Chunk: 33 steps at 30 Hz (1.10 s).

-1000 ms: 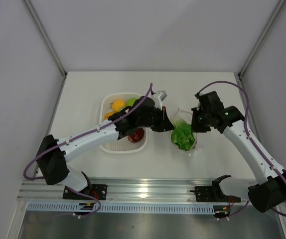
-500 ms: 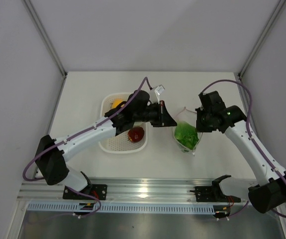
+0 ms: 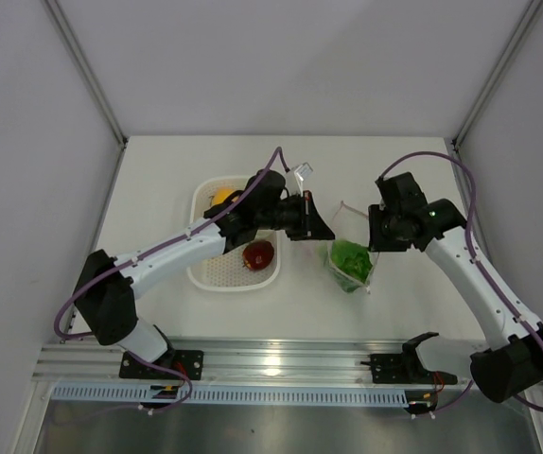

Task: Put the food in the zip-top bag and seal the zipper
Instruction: Adjust the zipper on the food storage bag.

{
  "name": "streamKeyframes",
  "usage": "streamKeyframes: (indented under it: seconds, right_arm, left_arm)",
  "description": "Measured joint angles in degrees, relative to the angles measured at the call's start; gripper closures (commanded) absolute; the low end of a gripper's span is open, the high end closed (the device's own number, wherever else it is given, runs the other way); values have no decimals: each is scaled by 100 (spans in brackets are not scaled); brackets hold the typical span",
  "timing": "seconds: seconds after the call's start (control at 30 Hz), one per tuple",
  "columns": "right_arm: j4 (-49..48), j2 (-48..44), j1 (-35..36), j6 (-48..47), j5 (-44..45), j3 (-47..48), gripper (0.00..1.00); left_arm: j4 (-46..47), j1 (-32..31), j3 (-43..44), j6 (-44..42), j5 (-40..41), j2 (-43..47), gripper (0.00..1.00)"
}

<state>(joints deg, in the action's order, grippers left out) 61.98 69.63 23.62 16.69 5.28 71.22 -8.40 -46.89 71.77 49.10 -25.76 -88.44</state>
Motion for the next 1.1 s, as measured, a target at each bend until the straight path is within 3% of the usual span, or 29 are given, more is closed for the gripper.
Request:
streamKeyframes:
  seconds: [0.13,0.37,0.6,0.87,0.97,1.1]
  right_arm:
    - [28,-201,-2,15,-133,4,72]
    - [26,-267,-2,22,-341,4,100]
    - [11,-55,-2,-31,-487,149,100]
    - [131,87,2,-94,-350,1698,100]
    - [48,-190,2,-90,-304,1602,100]
    - [-118,-323,-2,-74,-216,684,100]
  left_arm:
    - [31,2,-11,2,-33,0,99]
    - [63,4,-52,44,-61,0,100]
    - [66,7,-48,48,-203,-4,99]
    - [199,7,33,214,-422,155,99]
    - [345,13,-72,245,-420,367,99]
    - [483,63,-293,254,-450,330,99]
